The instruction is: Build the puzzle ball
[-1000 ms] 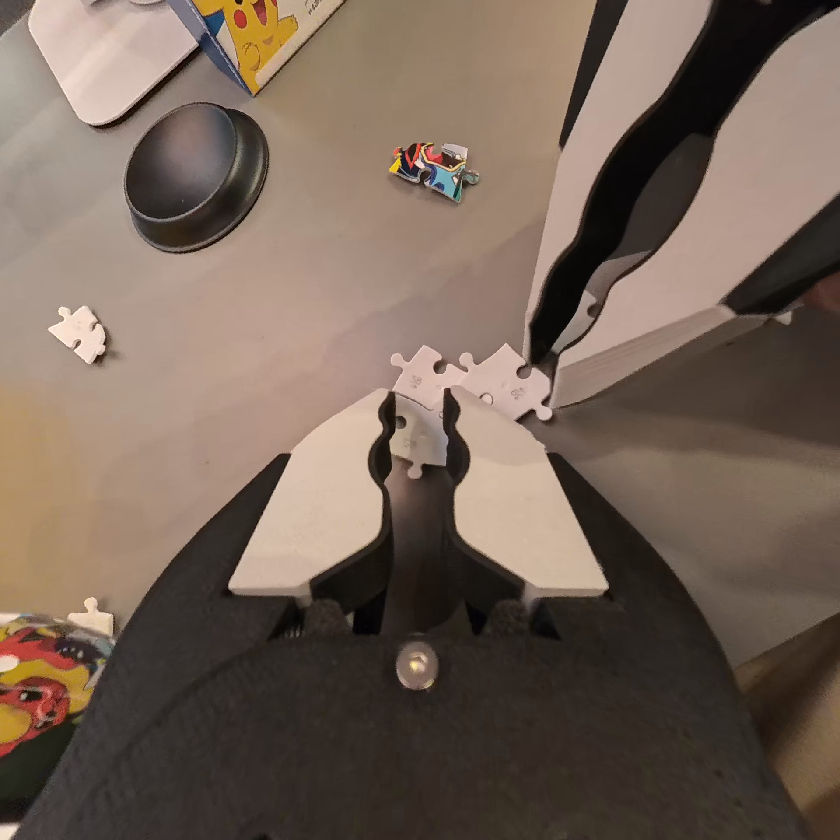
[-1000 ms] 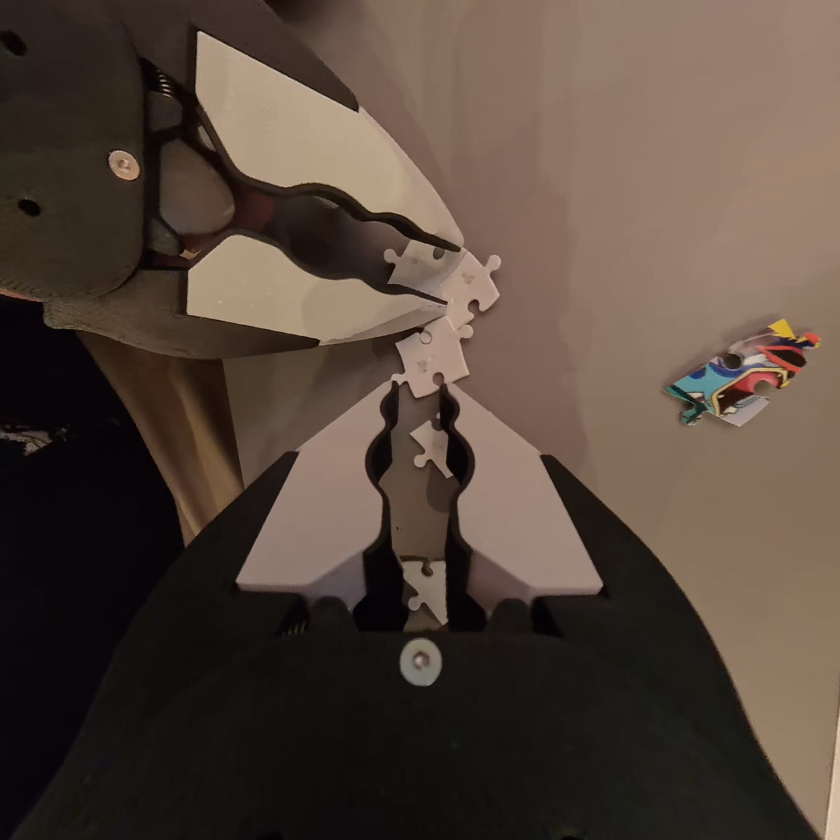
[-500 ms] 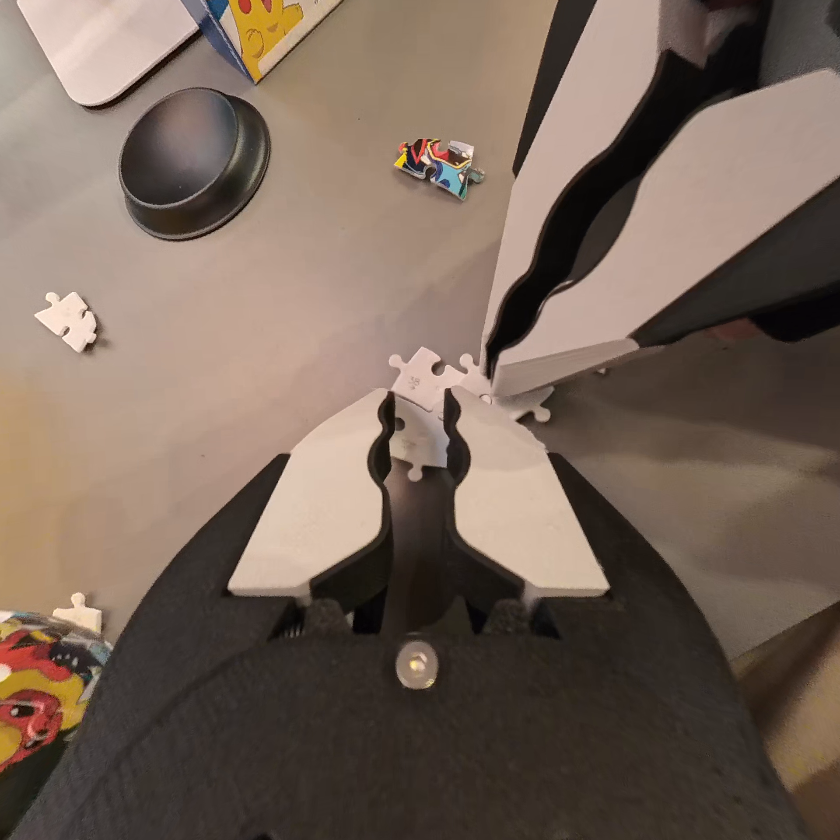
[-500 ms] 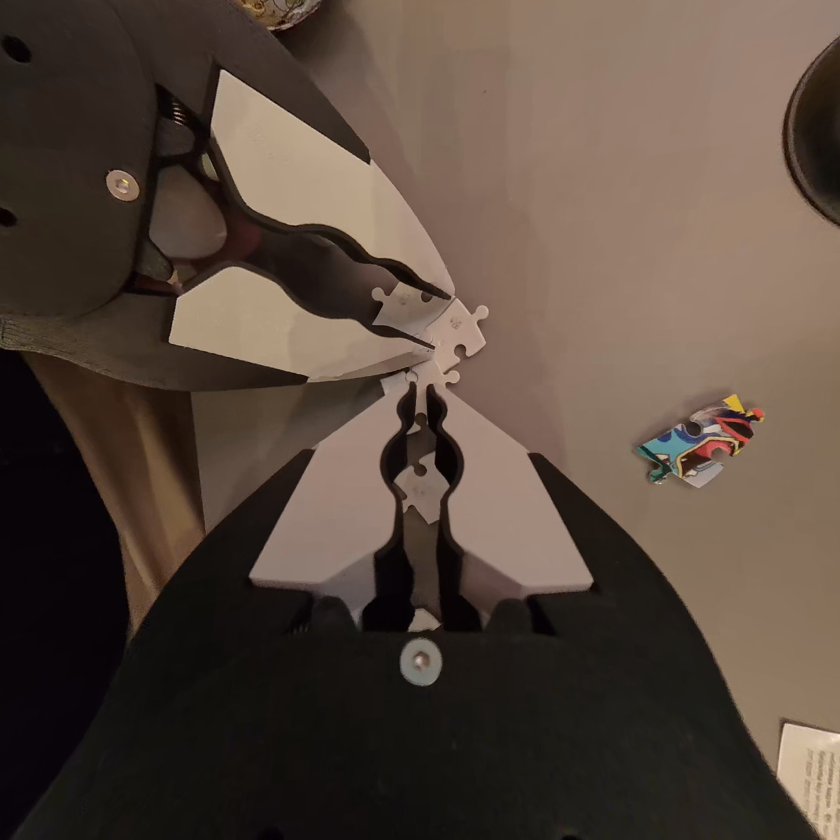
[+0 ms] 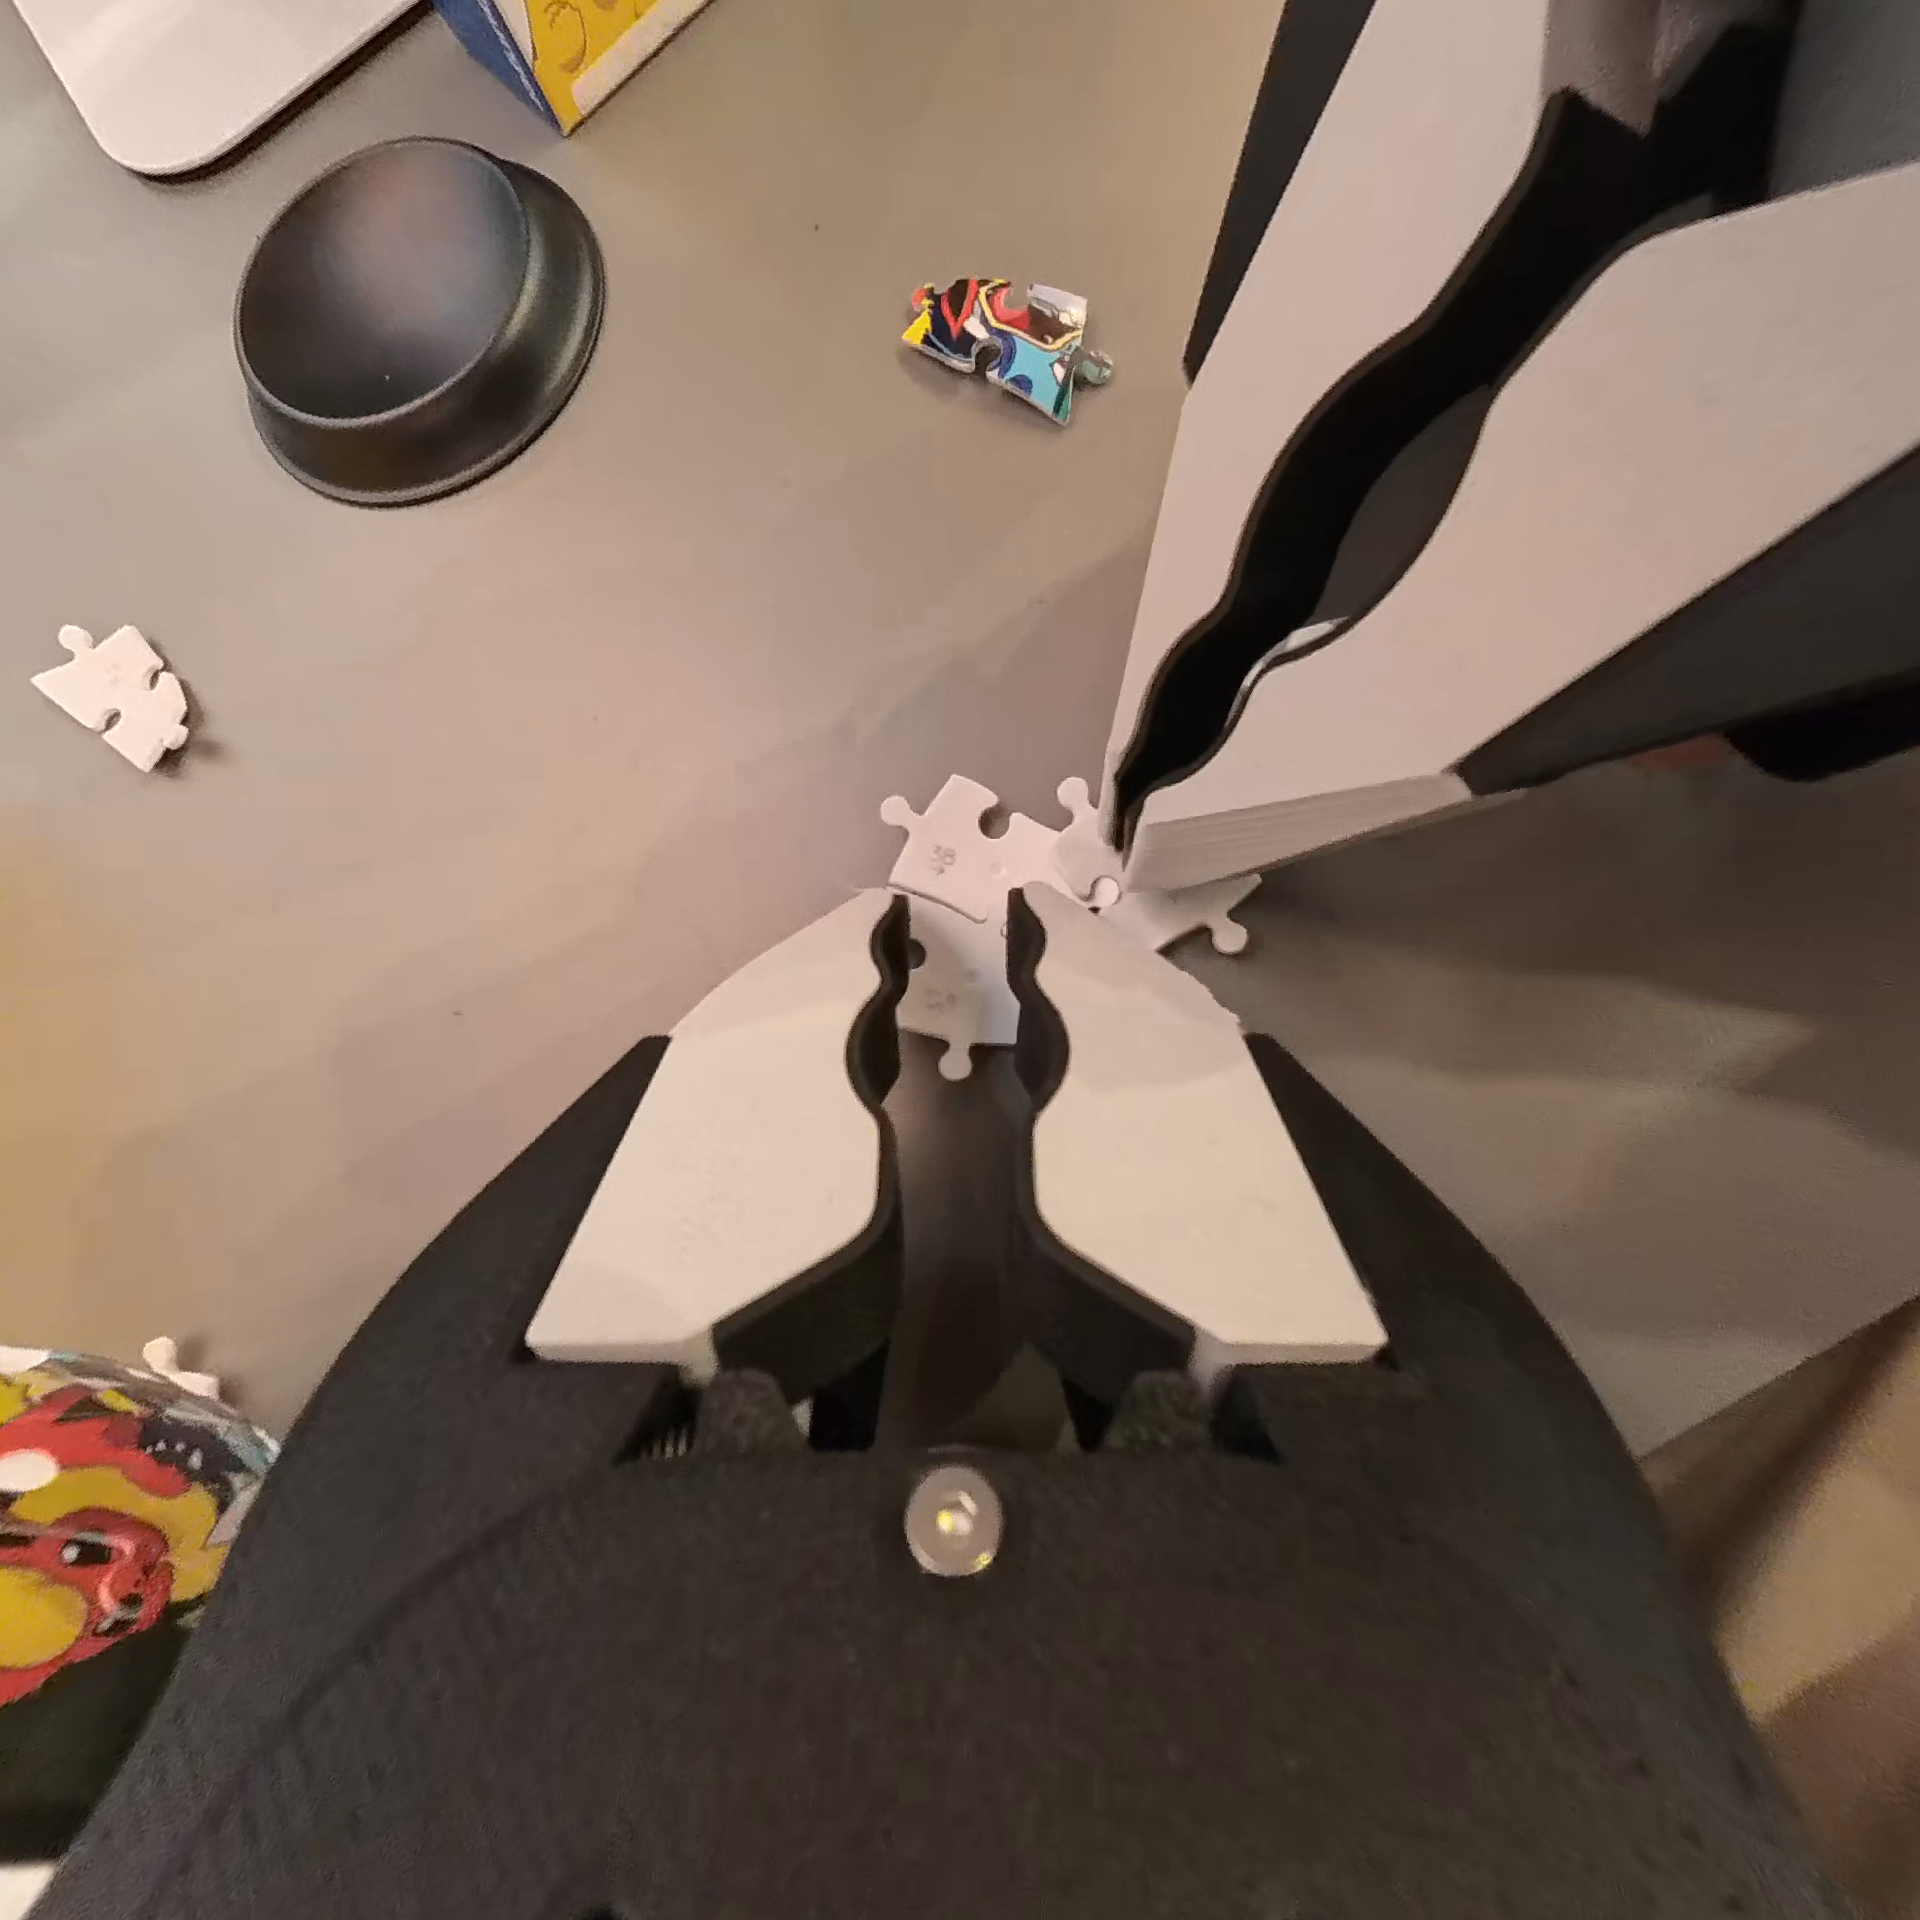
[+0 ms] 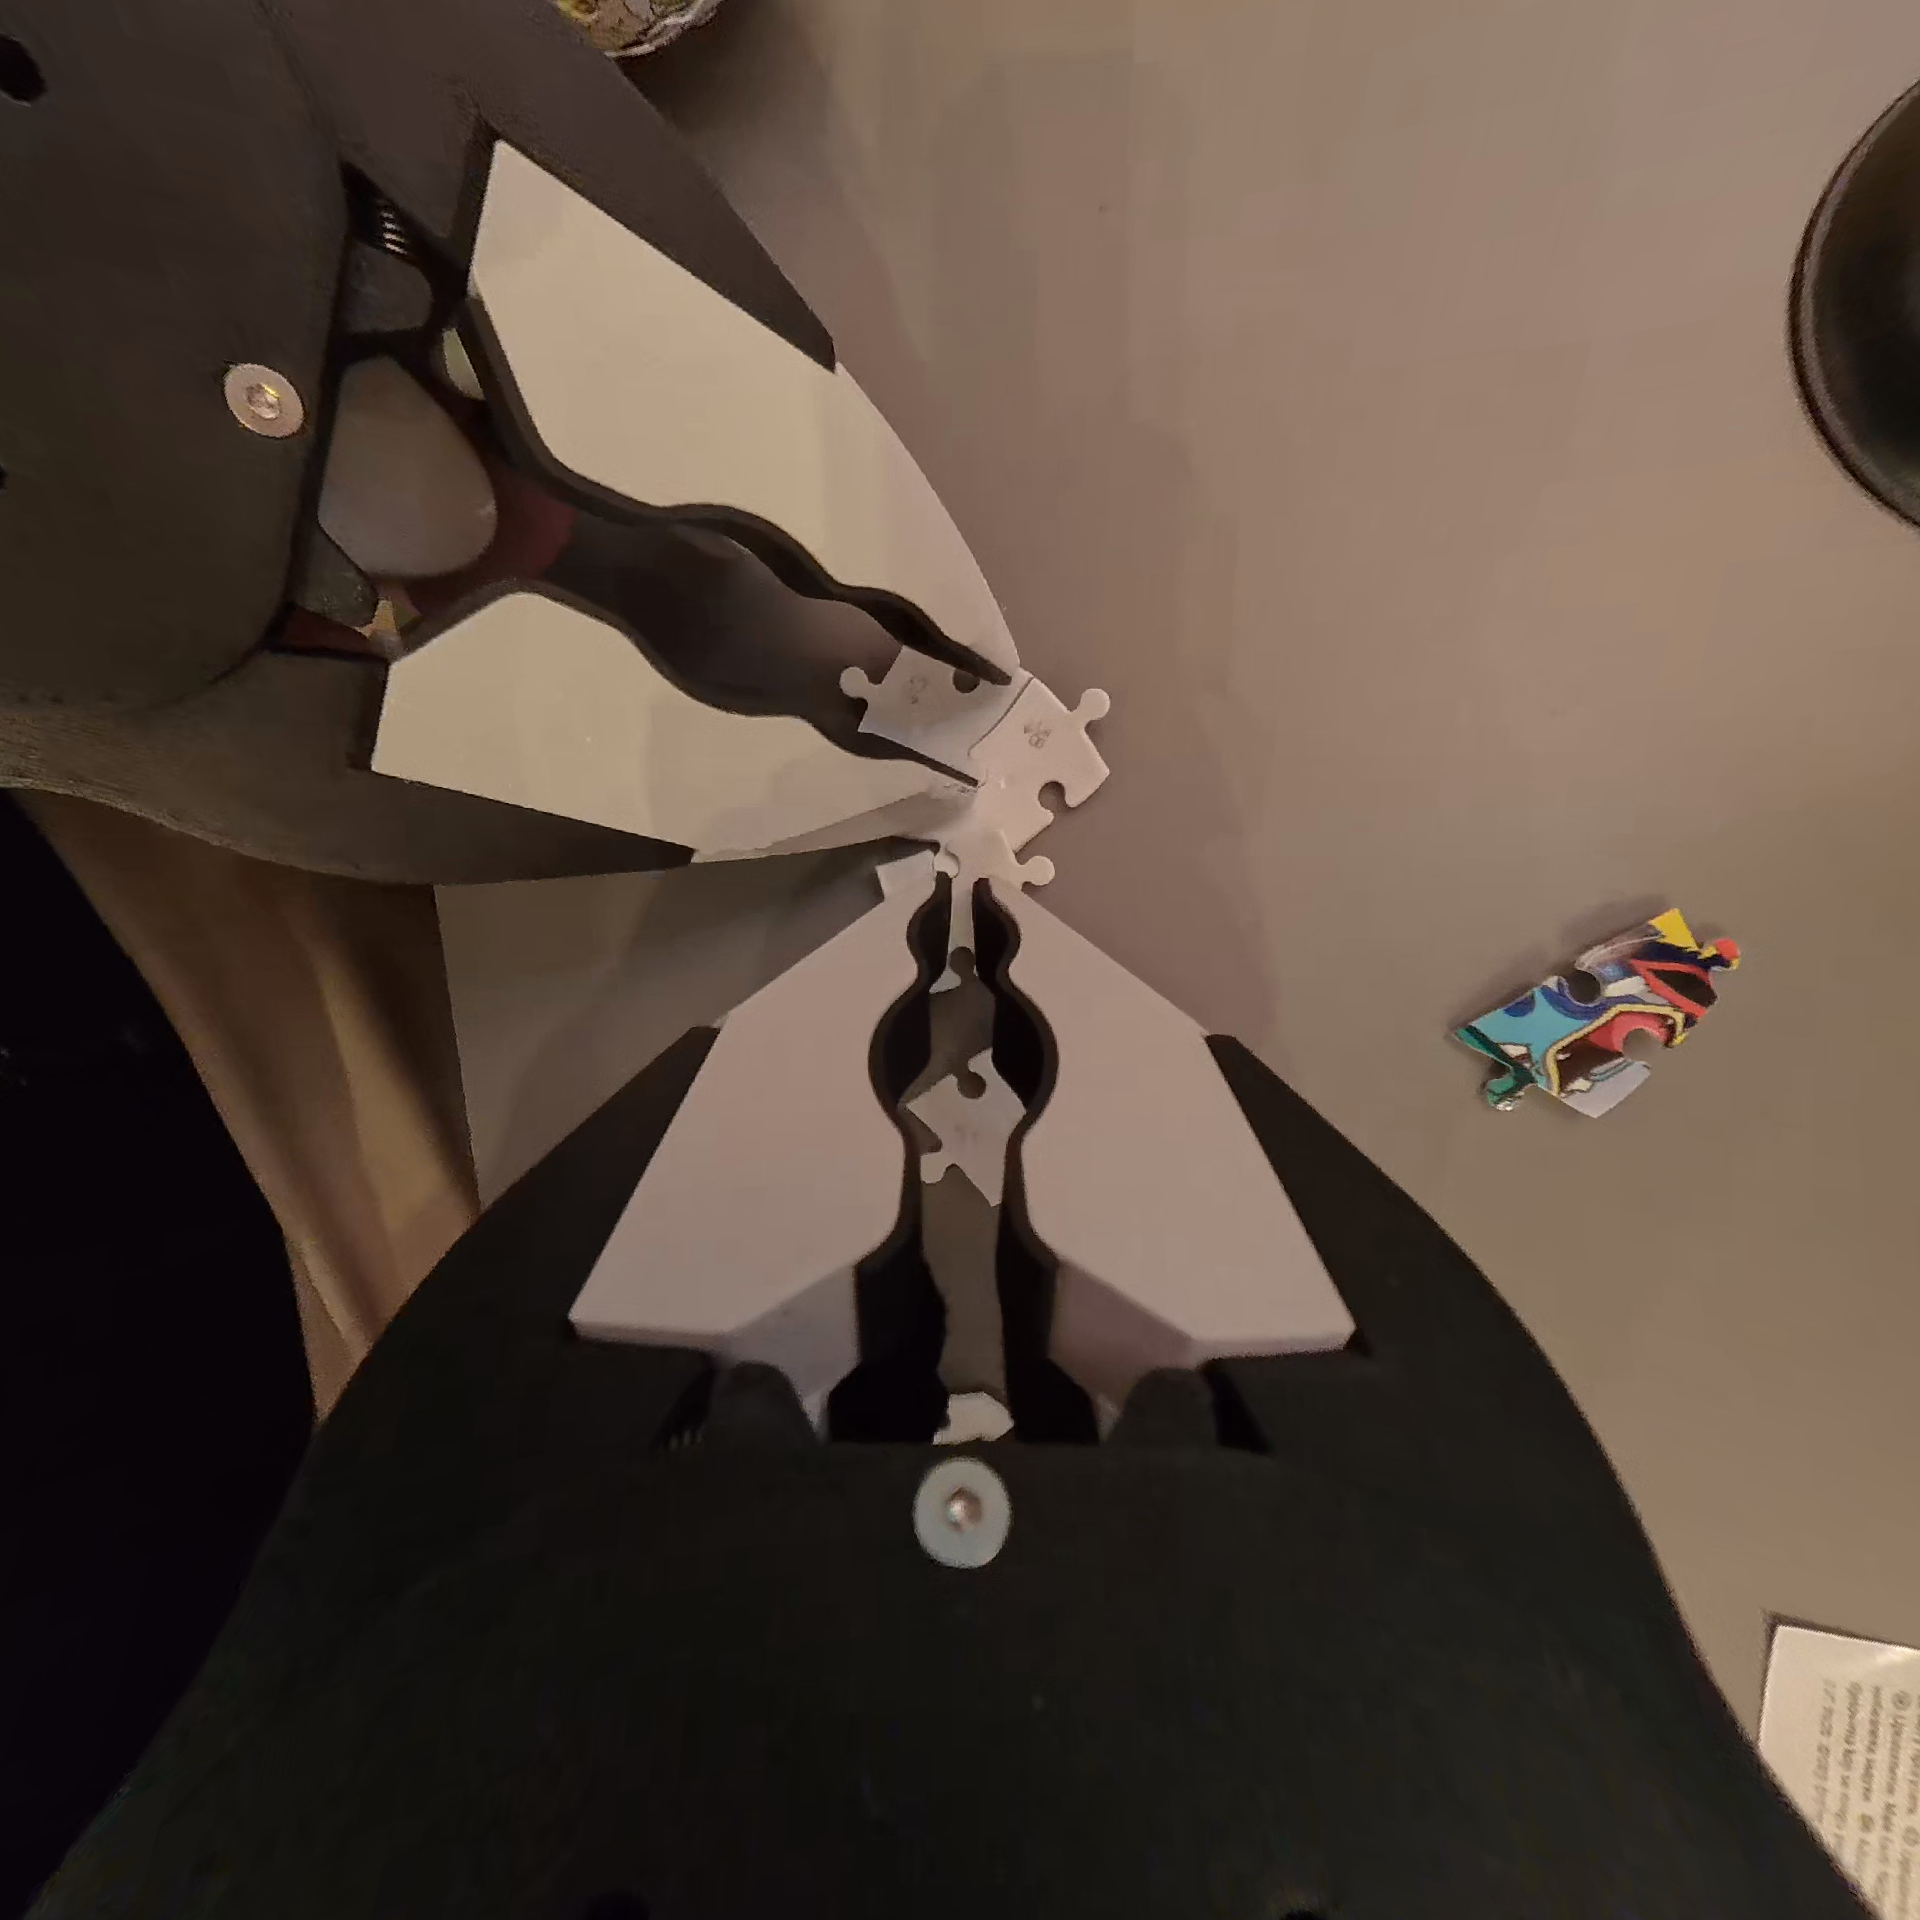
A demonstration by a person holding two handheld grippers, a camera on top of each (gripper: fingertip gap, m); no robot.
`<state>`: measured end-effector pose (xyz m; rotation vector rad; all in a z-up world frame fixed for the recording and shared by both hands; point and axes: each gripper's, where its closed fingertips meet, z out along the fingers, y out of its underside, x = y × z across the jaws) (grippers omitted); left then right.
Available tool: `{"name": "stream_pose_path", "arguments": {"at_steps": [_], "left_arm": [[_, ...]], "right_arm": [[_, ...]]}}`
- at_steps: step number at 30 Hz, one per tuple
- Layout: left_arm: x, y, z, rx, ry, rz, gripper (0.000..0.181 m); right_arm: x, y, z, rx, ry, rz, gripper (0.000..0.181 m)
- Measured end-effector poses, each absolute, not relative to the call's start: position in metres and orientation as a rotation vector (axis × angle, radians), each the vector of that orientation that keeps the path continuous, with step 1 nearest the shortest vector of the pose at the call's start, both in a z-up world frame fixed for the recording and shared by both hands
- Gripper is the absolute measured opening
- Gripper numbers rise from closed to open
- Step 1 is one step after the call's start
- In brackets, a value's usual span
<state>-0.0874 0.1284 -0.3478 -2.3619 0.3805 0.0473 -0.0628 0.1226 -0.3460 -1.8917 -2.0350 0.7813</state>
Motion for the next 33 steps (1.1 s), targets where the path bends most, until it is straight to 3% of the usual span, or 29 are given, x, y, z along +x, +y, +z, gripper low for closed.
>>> {"name": "stream_pose_path", "arguments": {"at_steps": [16, 27, 33], "left_arm": [[-0.083, 0.126, -0.348, -2.362, 0.374, 0.056, 0.019], [-0.083, 0.125, -0.348, -2.357, 0.385, 0.069, 0.019], [-0.084, 0.126, -0.347, -2.353, 0.387, 0.085, 0.019]], "right_arm": [[-0.065, 0.121, -0.347, -1.939, -1.990, 0.788, 0.000], [-0.065, 0.137, -0.349, -1.819, -2.070, 0.723, 0.027], [-0.064, 0.132, -0.349, -1.827, -2.093, 0.745, 0.008]]}}
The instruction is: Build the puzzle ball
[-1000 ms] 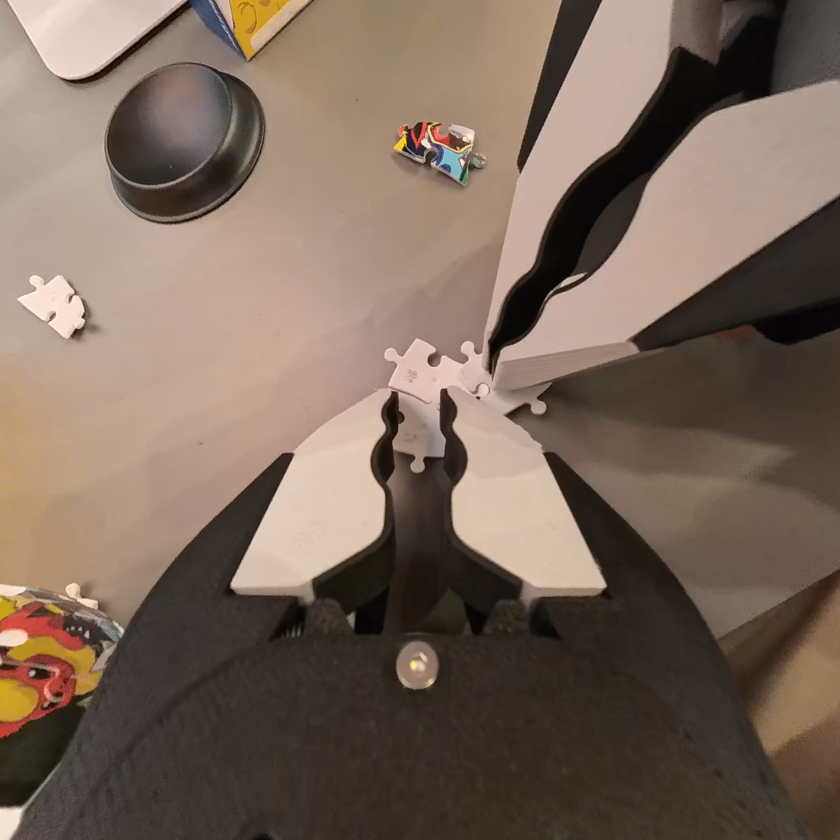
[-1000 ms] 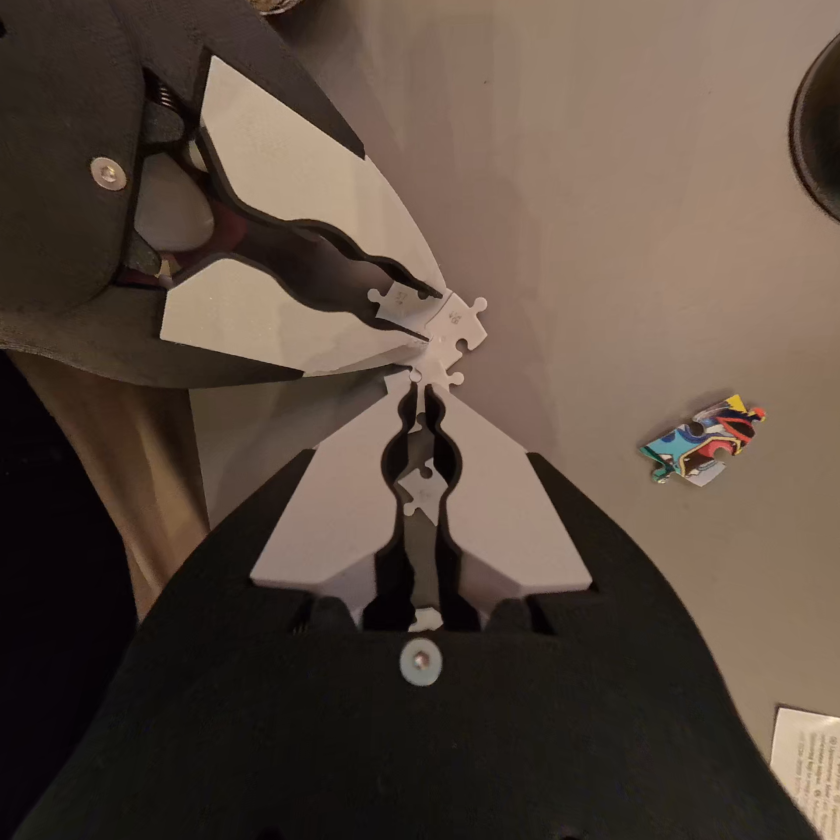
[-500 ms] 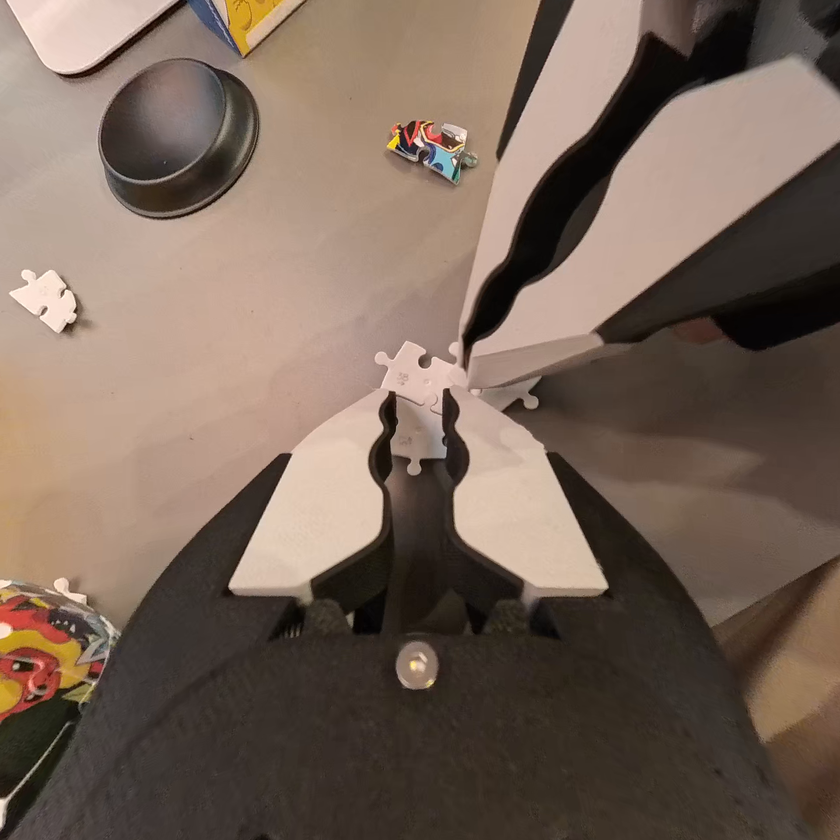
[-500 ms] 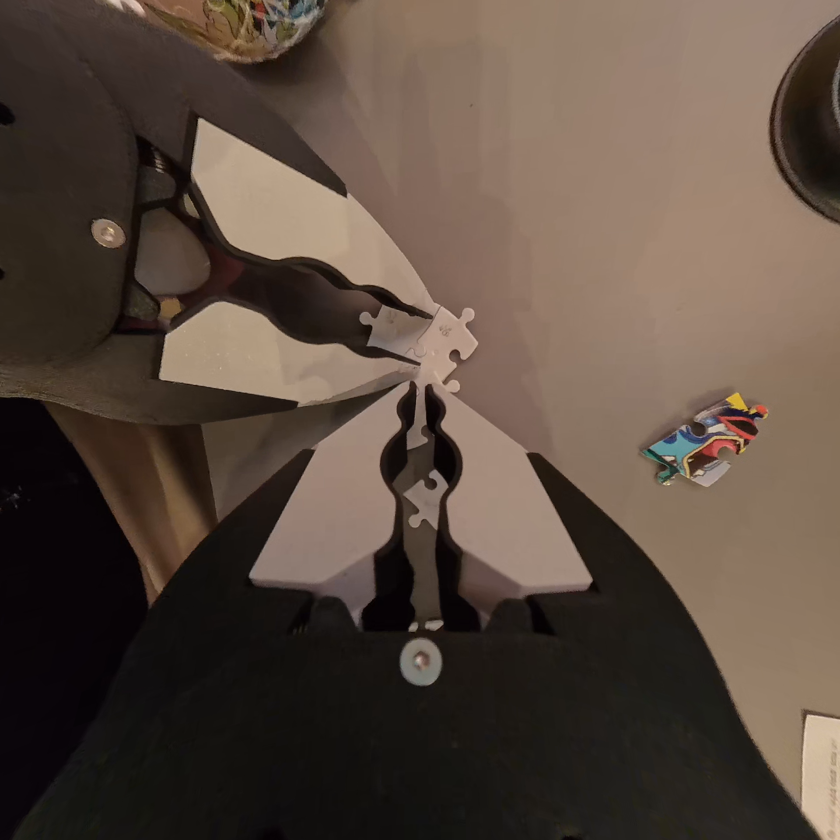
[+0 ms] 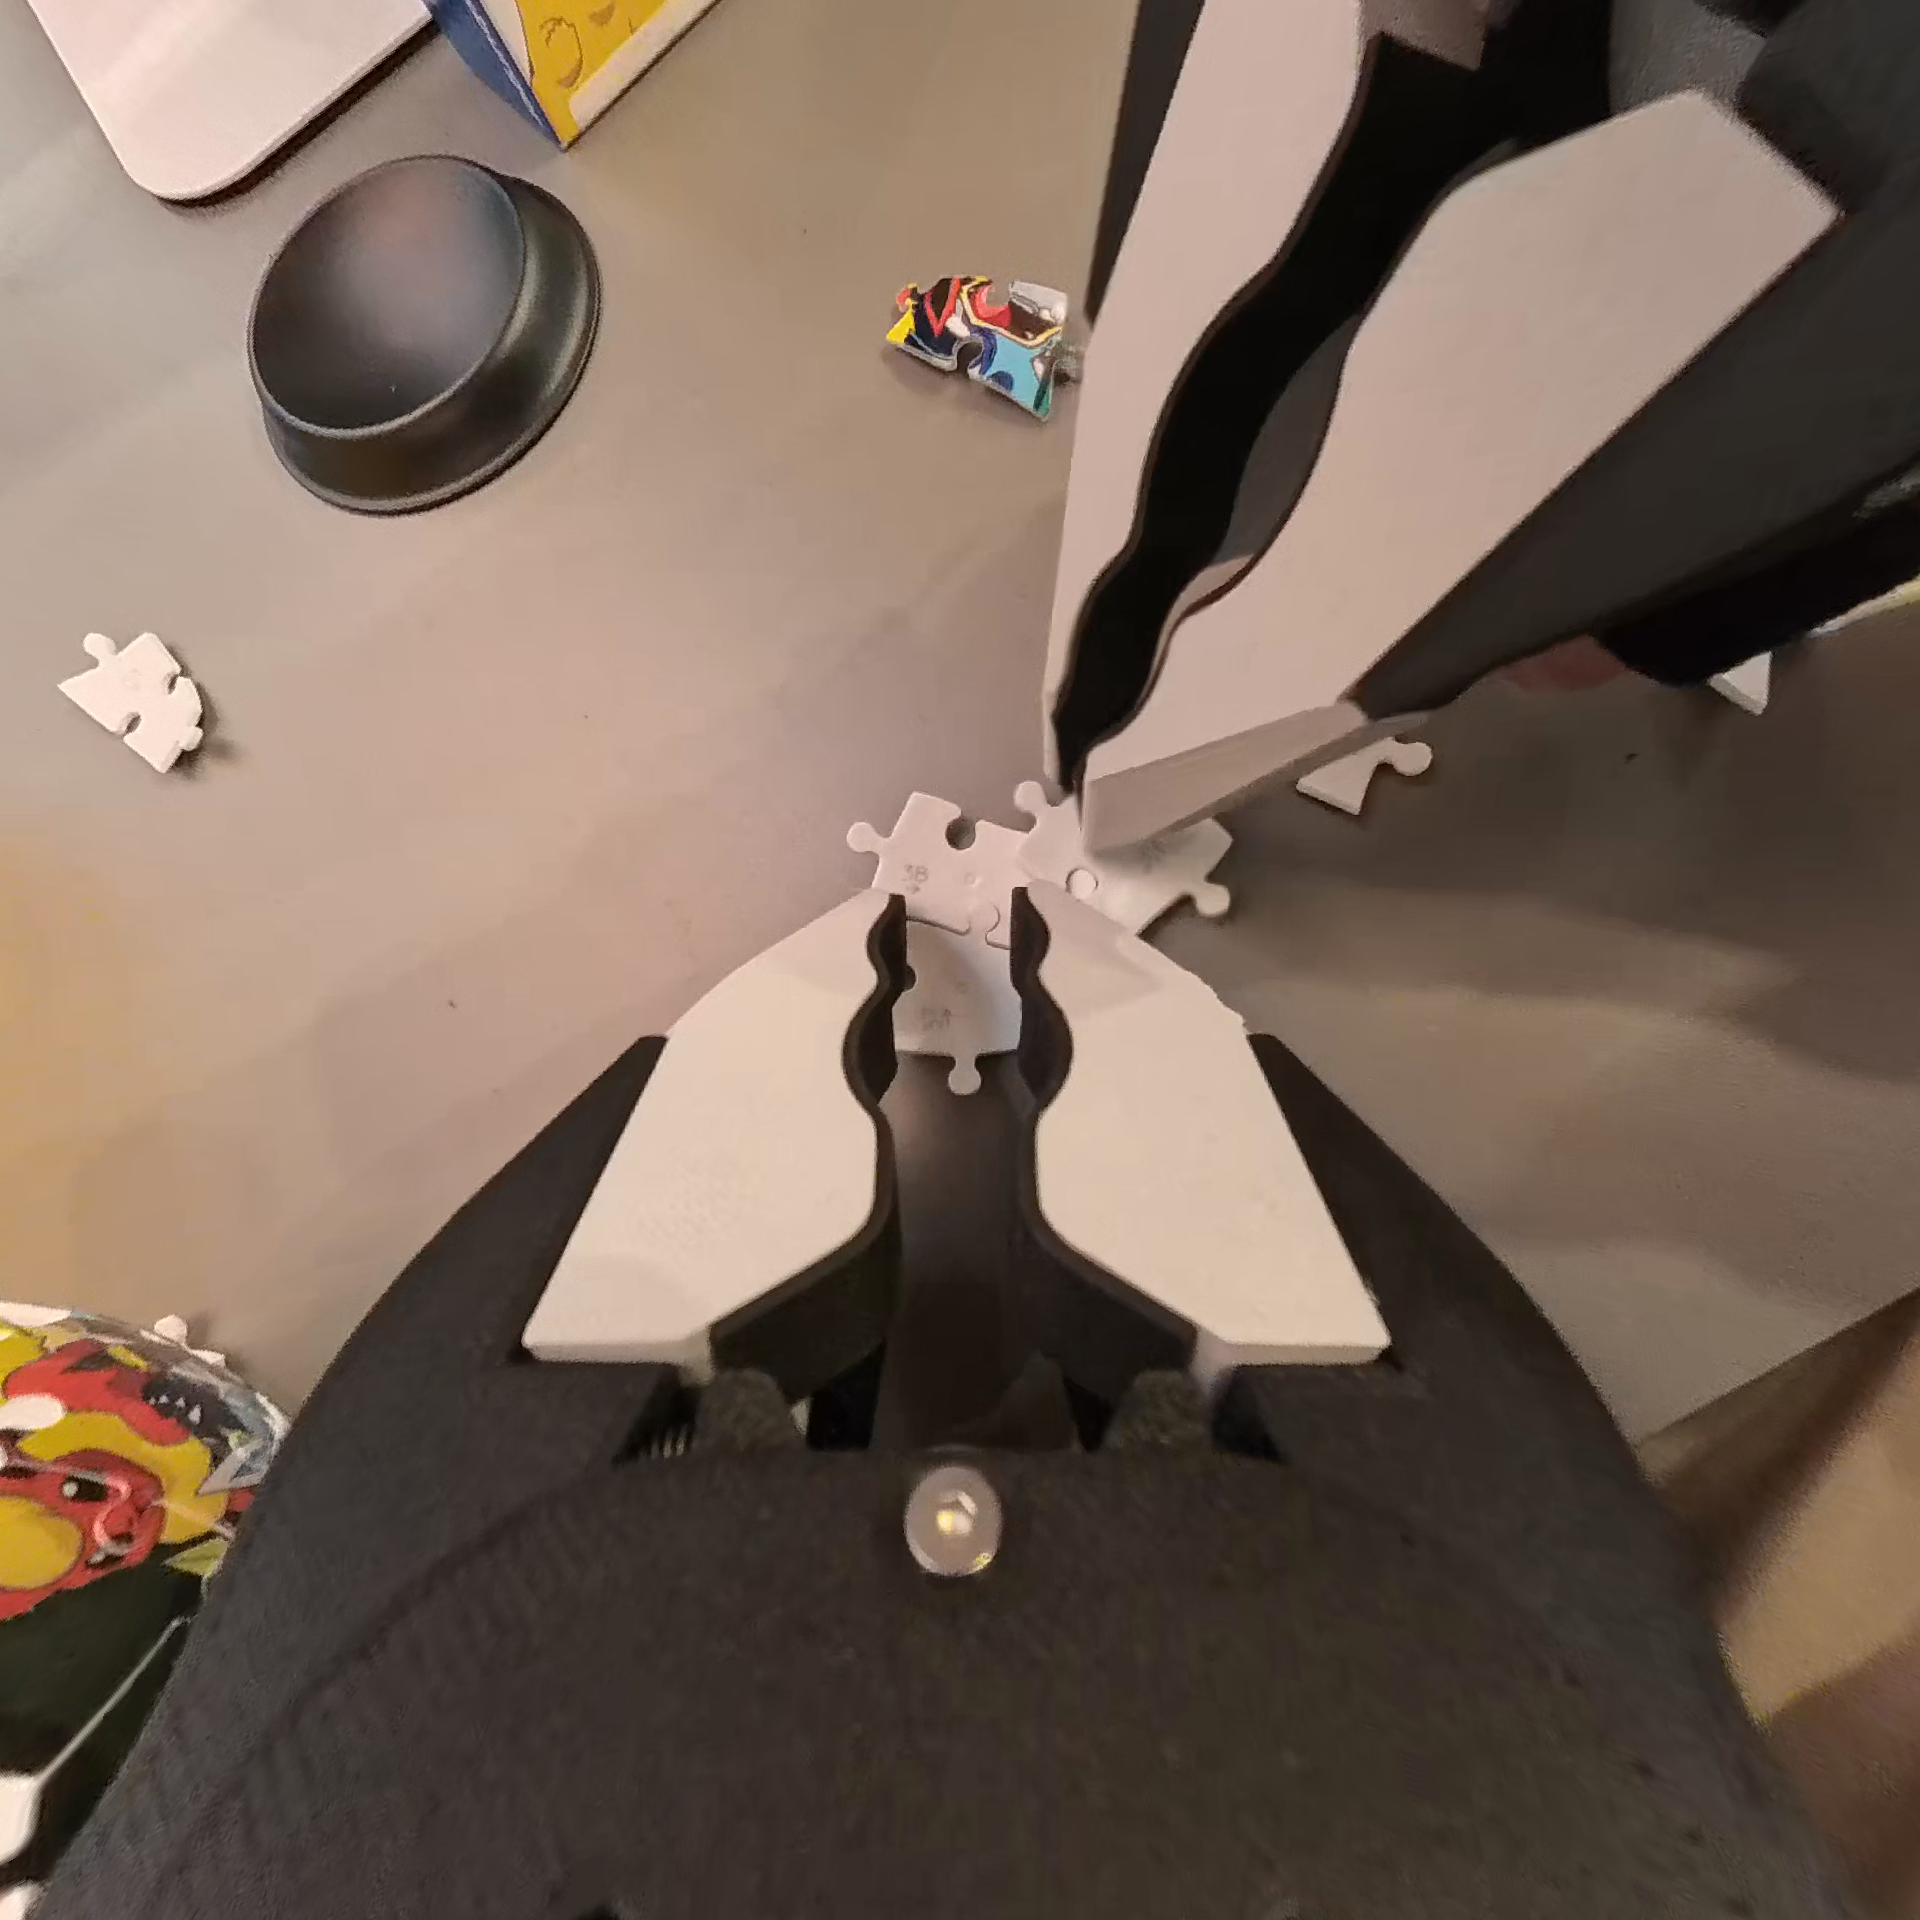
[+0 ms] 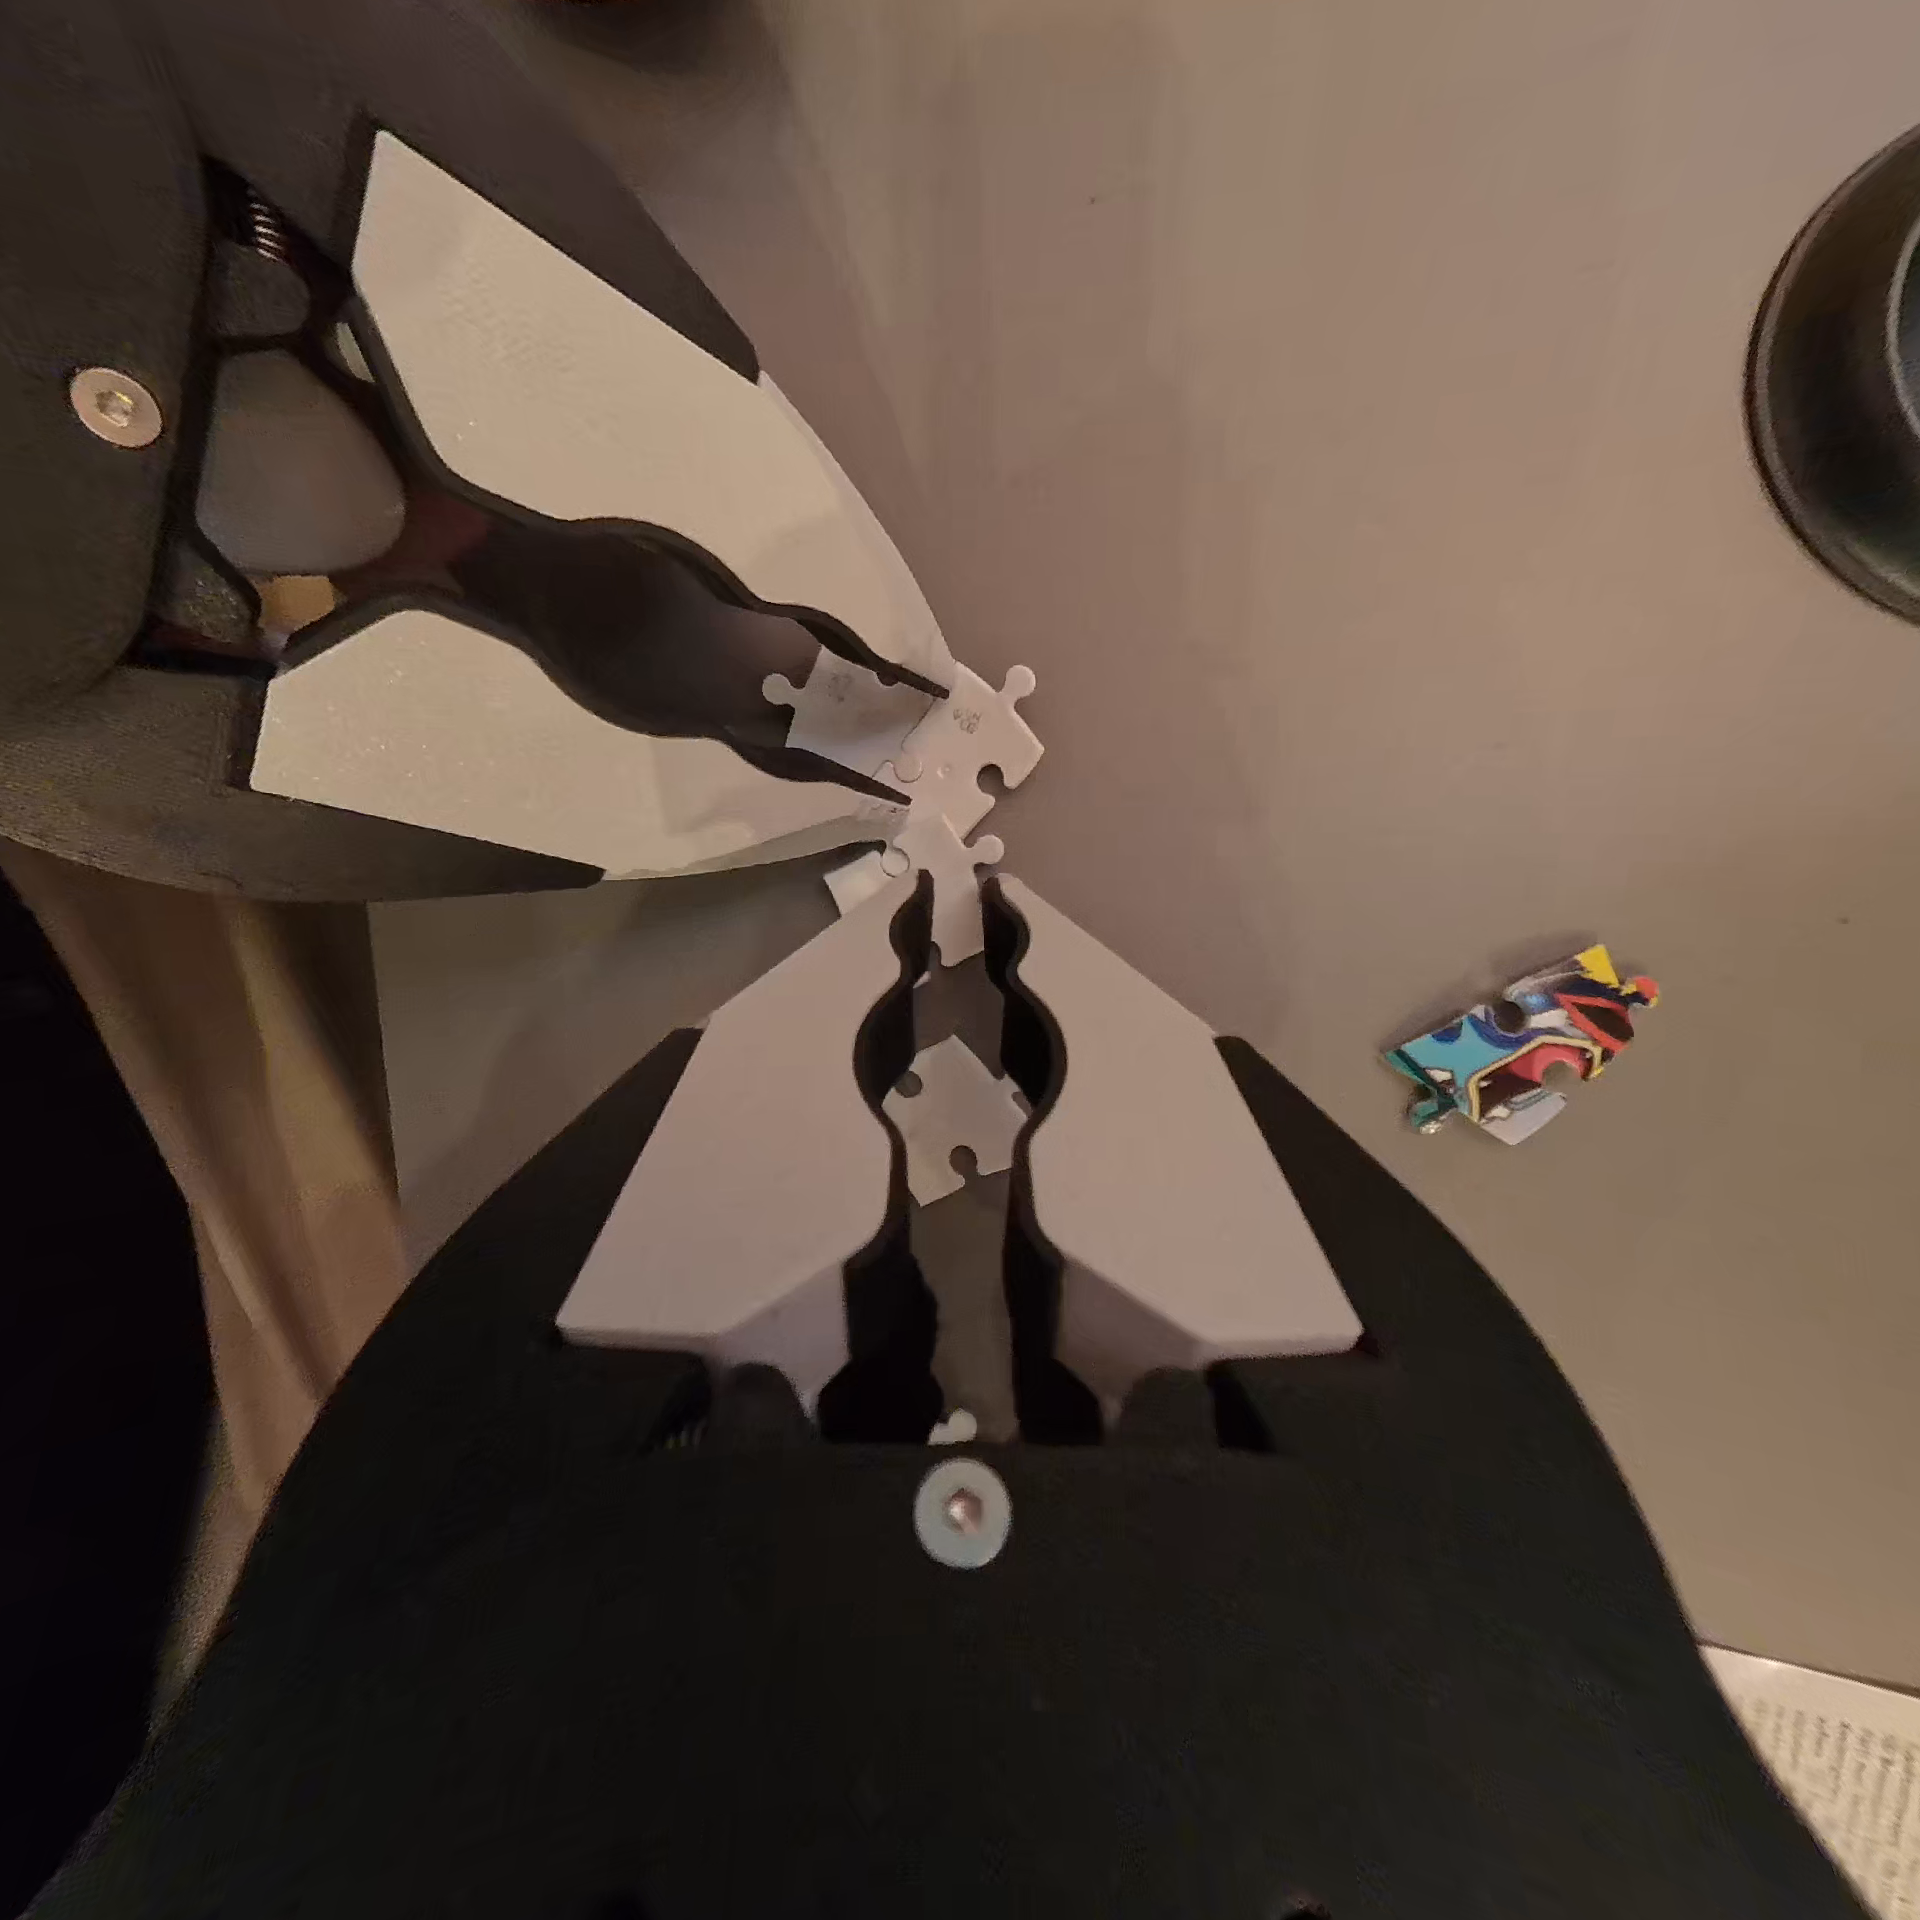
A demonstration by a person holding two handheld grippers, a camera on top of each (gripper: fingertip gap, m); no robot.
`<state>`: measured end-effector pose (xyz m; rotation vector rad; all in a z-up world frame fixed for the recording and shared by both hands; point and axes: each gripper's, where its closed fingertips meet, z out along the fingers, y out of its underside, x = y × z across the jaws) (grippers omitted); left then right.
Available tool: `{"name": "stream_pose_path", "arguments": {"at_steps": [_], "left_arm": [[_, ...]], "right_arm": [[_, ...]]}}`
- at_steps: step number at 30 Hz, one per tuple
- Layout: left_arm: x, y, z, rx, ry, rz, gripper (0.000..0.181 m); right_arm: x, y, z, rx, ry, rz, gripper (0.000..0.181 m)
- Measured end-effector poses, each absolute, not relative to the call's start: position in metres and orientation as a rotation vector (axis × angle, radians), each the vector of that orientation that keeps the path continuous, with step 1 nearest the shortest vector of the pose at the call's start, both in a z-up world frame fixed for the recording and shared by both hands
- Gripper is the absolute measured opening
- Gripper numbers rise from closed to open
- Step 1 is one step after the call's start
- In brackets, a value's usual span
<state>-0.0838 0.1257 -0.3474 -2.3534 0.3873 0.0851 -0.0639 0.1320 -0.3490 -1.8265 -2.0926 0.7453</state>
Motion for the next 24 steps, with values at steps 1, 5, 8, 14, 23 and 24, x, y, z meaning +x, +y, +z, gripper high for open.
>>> {"name": "stream_pose_path", "arguments": {"at_steps": [1, 5, 8, 14, 23, 24], "left_arm": [[-0.084, 0.126, -0.347, -2.353, 0.384, 0.083, 0.019], [-0.084, 0.126, -0.347, -2.352, 0.379, 0.084, 0.018], [-0.086, 0.126, -0.348, -2.355, 0.373, 0.085, 0.019], [-0.087, 0.128, -0.348, -2.352, 0.368, 0.086, 0.018], [-0.092, 0.129, -0.347, -2.348, 0.364, 0.088, 0.019], [-0.092, 0.129, -0.347, -2.349, 0.362, 0.088, 0.019]], "right_arm": [[-0.063, 0.132, -0.349, -1.840, -2.087, 0.750, 0.007], [-0.058, 0.132, -0.349, -1.854, -2.075, 0.754, 0.000], [-0.054, 0.131, -0.349, -1.876, -2.067, 0.768, 0.000], [-0.046, 0.123, -0.349, -1.856, -2.122, 0.741, 0.000], [-0.045, 0.110, -0.349, -1.803, -2.204, 0.759, 0.000], [-0.045, 0.110, -0.349, -1.801, -2.208, 0.745, 0.000]]}}
